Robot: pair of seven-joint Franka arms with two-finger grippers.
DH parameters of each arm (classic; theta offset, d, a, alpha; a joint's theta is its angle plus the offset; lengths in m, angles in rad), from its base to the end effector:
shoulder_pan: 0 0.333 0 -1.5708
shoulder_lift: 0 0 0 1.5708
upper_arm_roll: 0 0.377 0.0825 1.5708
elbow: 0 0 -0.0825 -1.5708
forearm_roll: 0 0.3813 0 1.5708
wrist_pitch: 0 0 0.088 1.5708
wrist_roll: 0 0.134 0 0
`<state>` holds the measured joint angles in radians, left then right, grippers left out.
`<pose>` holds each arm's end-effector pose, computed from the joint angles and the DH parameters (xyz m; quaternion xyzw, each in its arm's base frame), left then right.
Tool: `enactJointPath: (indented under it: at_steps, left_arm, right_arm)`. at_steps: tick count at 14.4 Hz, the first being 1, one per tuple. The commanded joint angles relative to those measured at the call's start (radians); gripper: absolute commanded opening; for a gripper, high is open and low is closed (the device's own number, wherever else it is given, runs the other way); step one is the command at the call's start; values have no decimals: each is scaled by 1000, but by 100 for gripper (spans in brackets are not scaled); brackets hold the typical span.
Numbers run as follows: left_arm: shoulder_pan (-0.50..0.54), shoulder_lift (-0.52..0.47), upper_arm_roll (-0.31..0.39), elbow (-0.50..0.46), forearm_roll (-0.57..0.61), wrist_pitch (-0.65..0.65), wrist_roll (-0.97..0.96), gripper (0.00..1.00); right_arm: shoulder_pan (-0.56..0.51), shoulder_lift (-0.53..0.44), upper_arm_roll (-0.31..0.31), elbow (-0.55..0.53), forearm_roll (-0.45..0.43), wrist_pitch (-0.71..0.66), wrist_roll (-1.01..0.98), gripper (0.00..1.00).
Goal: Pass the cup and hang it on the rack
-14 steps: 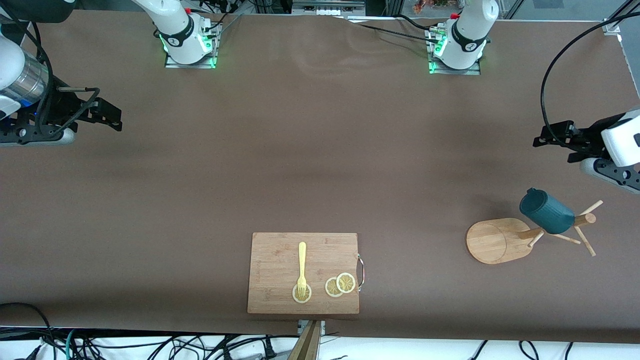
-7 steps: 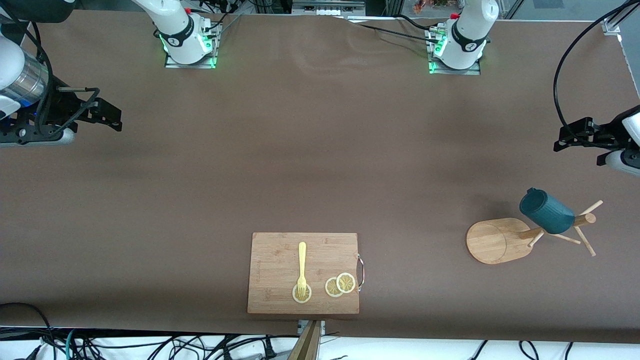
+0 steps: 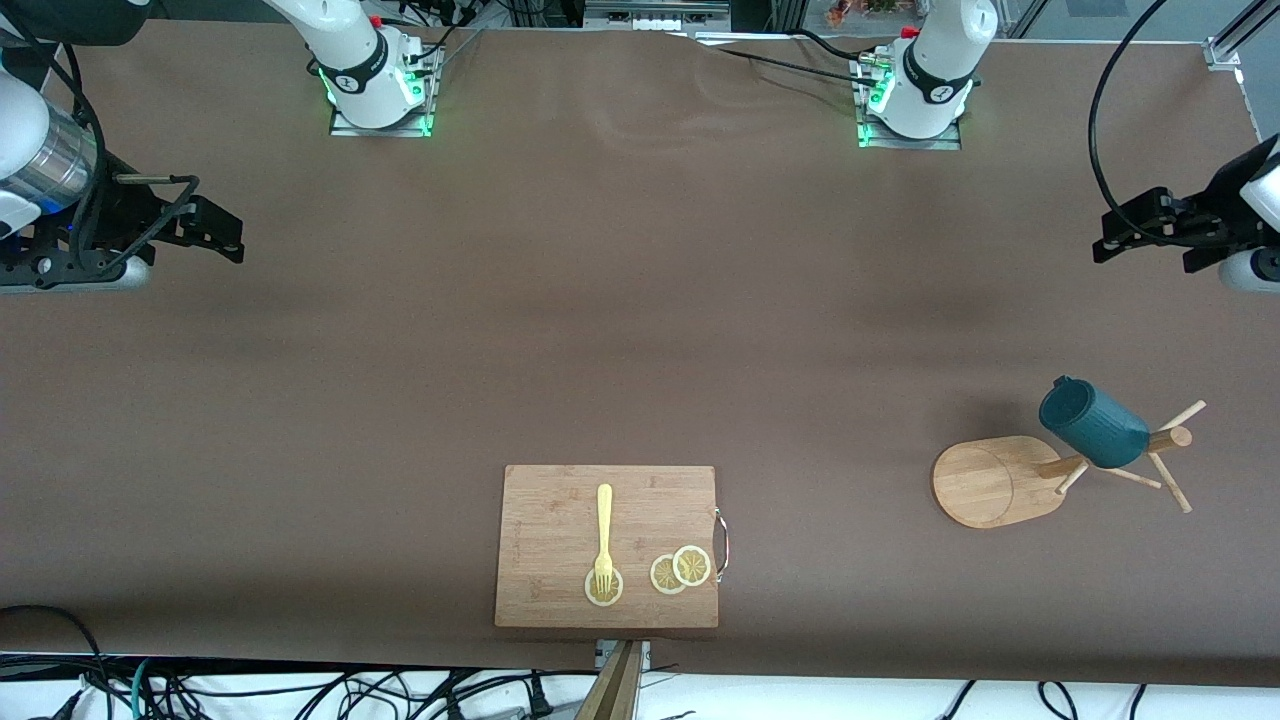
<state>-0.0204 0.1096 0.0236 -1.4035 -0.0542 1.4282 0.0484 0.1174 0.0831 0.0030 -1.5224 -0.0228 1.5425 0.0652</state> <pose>0.5755 -0.0070 0.6623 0.9985 -0.0253 -0.0417 0.0268 0.5730 0.0661 0.6318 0.9991 0.0276 -0.0303 0.0141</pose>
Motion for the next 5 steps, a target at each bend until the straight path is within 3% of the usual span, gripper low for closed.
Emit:
enactJointPath:
  at_steps: [1,5]
  left_arm:
    - [-13,-33,6,-58,36,6,-12,100]
    - [-12,8,2,-25,36,-8,-12,100]
  right_arm:
    - [-10,1,9,13,-5,-2,-13,100]
    - [-10,1,9,13,-6,-2,-13,100]
